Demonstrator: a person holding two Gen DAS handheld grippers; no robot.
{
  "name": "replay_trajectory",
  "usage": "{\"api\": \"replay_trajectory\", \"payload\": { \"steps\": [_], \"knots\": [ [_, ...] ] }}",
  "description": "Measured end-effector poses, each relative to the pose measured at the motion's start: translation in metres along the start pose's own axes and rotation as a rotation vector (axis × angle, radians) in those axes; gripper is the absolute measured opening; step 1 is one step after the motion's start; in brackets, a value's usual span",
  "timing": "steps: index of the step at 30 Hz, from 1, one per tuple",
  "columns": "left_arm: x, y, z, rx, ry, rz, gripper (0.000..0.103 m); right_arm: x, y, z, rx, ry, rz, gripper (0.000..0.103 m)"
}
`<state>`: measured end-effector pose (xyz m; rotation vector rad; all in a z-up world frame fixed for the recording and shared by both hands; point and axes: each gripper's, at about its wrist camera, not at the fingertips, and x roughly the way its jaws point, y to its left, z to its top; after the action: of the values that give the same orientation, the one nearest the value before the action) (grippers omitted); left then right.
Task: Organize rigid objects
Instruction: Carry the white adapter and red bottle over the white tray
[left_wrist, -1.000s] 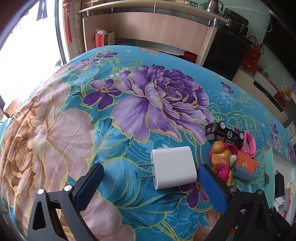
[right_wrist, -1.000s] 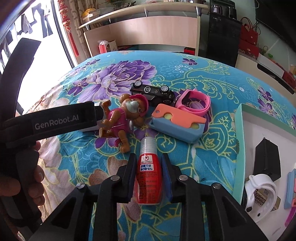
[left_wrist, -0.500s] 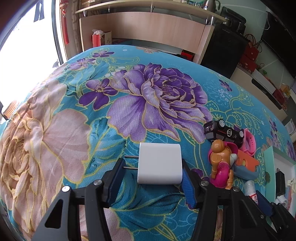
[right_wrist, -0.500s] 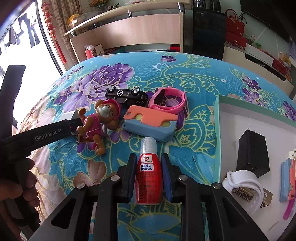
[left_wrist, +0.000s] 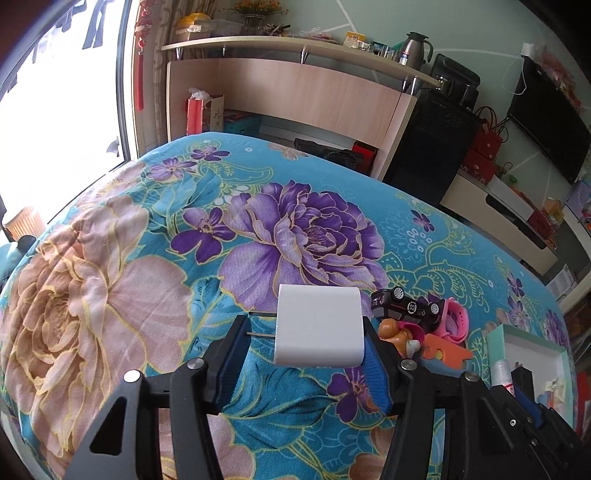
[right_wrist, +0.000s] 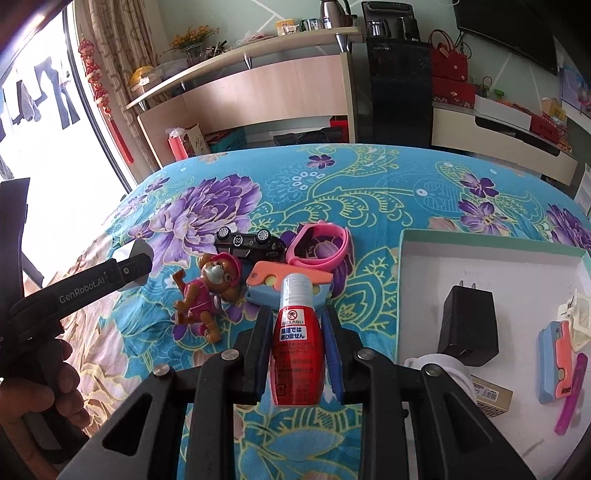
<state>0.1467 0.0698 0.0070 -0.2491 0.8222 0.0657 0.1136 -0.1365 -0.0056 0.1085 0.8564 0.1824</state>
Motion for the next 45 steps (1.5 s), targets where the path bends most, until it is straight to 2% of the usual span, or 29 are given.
{"api": "replay_trajectory", "payload": {
  "steps": [4,8,12,17,26,32,36,41,45],
  "knots": [
    [-0.014,-0.024,-0.001,0.064,-0.061,-0.028,0.06,-0.013,-0.012,0.005,0.034,-0.037,-0.014,0.028],
    [-0.024,-0.055,-0.005,0.132,-0.09,-0.093,0.061,-0.026,-0.026,0.009,0.055,-0.077,-0.058,0.028],
    [-0.031,-0.09,-0.014,0.202,-0.096,-0.167,0.061,-0.04,-0.05,0.011,0.088,-0.105,-0.119,0.028],
    [-0.04,-0.133,-0.031,0.308,-0.108,-0.221,0.061,-0.056,-0.088,0.008,0.163,-0.127,-0.198,0.028],
    [-0.051,-0.194,-0.066,0.461,-0.079,-0.329,0.061,-0.085,-0.149,-0.005,0.291,-0.141,-0.32,0.028],
    [-0.054,-0.224,-0.091,0.551,-0.048,-0.368,0.061,-0.099,-0.184,-0.019,0.388,-0.118,-0.398,0.028],
    [-0.053,-0.237,-0.104,0.595,-0.026,-0.376,0.061,-0.101,-0.195,-0.026,0.407,-0.081,-0.439,0.028],
    [-0.05,-0.245,-0.115,0.626,0.01,-0.384,0.061,-0.089,-0.2,-0.032,0.404,-0.019,-0.43,0.028],
    [-0.047,-0.248,-0.12,0.639,0.031,-0.387,0.061,-0.084,-0.202,-0.034,0.401,-0.005,-0.429,0.028]
  ]
}}
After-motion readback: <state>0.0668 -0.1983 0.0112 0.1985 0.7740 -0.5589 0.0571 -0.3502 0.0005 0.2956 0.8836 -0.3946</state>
